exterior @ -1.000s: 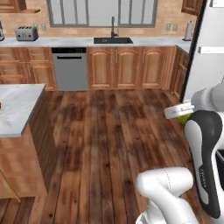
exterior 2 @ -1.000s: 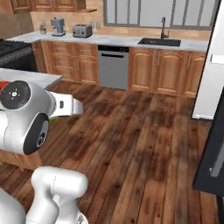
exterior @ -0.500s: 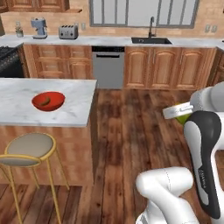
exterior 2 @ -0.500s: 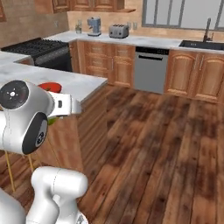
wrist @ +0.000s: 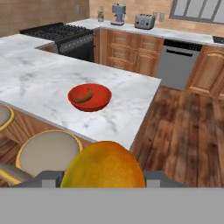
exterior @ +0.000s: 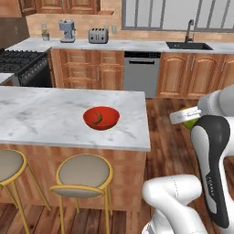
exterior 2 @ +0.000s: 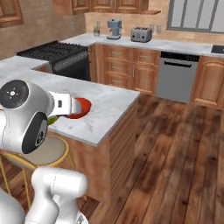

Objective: Retrieve the banana and mango from the fridge and place them into the bowl on the dining table.

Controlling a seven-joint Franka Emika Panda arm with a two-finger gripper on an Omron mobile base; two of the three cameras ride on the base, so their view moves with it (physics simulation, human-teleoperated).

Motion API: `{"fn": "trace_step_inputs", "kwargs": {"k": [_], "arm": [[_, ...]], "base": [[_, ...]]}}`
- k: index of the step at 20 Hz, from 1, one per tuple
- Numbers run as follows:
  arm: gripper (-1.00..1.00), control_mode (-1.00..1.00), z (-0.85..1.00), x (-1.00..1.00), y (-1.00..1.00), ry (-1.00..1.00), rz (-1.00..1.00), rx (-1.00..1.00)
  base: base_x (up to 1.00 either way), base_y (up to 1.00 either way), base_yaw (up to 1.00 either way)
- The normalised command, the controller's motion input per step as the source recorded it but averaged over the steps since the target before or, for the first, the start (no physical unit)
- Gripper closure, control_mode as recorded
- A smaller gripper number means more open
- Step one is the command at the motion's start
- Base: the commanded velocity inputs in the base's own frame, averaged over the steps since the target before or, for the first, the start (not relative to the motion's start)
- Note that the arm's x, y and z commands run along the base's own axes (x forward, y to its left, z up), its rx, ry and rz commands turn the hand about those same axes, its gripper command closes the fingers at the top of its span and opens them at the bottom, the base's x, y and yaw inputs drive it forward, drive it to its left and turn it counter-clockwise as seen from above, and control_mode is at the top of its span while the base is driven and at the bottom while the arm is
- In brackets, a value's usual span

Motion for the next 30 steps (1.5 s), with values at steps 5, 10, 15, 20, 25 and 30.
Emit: {"fn": "trace_step_inputs", "kwargs": {"k": [5, 10, 15, 20, 25, 30], "arm": [[1.0, 1.0, 0.0, 0.0, 0.0, 0.0, 0.0, 0.0], [1.0, 1.0, 0.0, 0.0, 0.0, 0.0, 0.0, 0.0], [1.0, 1.0, 0.0, 0.0, 0.0, 0.0, 0.0, 0.0], [1.0, 1.0, 0.0, 0.0, 0.0, 0.0, 0.0, 0.0], [1.0, 1.0, 0.0, 0.0, 0.0, 0.0, 0.0, 0.0], [1.0, 1.0, 0.0, 0.0, 0.0, 0.0, 0.0, 0.0]], "base": [[0.87, 1.0, 0.11], [0.98, 1.0, 0.05], [1.0, 0.97, 0.0], [0.67, 1.0, -0.28], [0.63, 1.0, -0.58], [0.65, 1.0, -0.46]]}}
